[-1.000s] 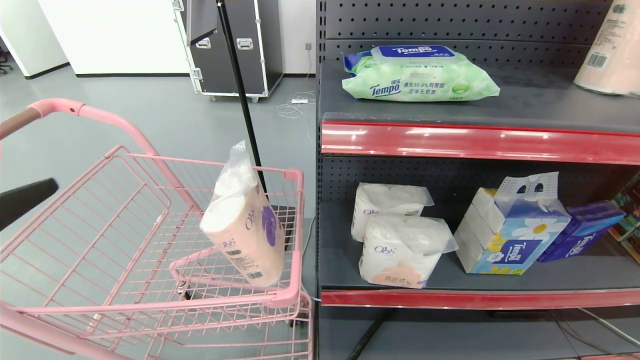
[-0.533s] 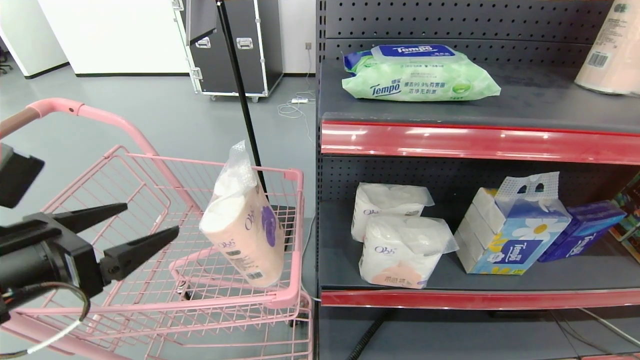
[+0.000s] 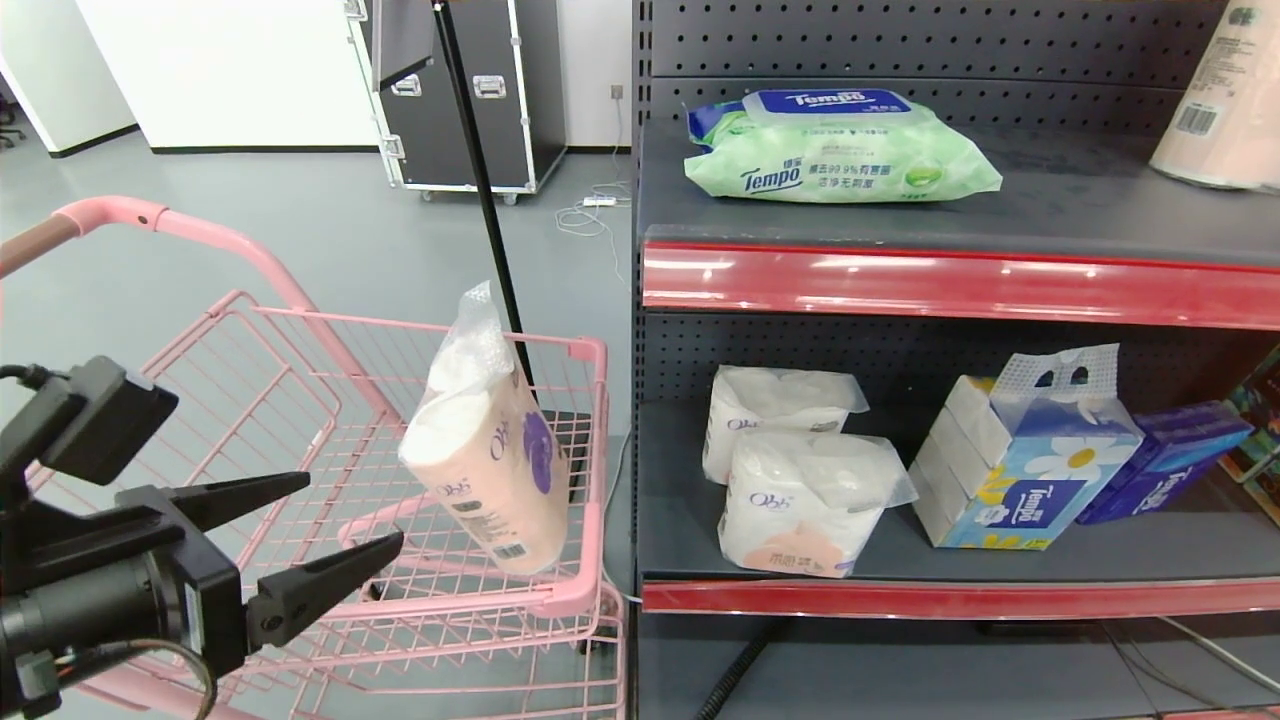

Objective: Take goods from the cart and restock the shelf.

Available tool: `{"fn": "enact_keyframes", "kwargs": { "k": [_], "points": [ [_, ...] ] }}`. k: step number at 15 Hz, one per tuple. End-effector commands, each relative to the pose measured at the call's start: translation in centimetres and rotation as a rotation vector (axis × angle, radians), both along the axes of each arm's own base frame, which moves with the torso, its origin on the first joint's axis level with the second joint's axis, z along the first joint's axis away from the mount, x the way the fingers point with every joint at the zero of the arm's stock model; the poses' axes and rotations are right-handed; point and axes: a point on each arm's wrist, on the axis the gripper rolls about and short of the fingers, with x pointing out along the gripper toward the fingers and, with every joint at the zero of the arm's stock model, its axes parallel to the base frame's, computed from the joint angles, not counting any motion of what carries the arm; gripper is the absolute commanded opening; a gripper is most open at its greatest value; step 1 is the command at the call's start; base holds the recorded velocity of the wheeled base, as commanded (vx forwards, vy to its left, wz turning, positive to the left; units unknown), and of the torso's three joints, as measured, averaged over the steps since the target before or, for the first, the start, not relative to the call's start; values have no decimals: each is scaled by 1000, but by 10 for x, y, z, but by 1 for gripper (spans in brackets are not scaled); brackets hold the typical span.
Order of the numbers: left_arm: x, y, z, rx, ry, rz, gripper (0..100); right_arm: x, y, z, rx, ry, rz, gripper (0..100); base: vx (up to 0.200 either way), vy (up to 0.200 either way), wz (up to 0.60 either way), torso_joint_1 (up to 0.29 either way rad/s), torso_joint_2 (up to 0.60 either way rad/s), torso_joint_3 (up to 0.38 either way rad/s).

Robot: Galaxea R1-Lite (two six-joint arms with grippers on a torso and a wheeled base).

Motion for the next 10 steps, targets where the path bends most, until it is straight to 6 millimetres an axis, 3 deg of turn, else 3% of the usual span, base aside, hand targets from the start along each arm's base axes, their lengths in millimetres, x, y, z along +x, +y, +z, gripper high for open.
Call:
{"fn": "enact_keyframes", "kwargs": {
  "k": [1, 7, 10],
  "points": [
    [-3, -5, -7, 7, 36, -33, 100, 0, 0, 0, 0, 2, 1, 100, 0, 0, 0, 0, 0, 0],
    [9, -27, -21, 61, 105, -90, 100, 0, 0, 0, 1, 2, 1, 100, 0, 0, 0, 0, 0, 0],
    [24, -41, -27, 66, 81, -89, 100, 0, 0, 0, 1, 2, 1, 100, 0, 0, 0, 0, 0, 0]
  ]
}}
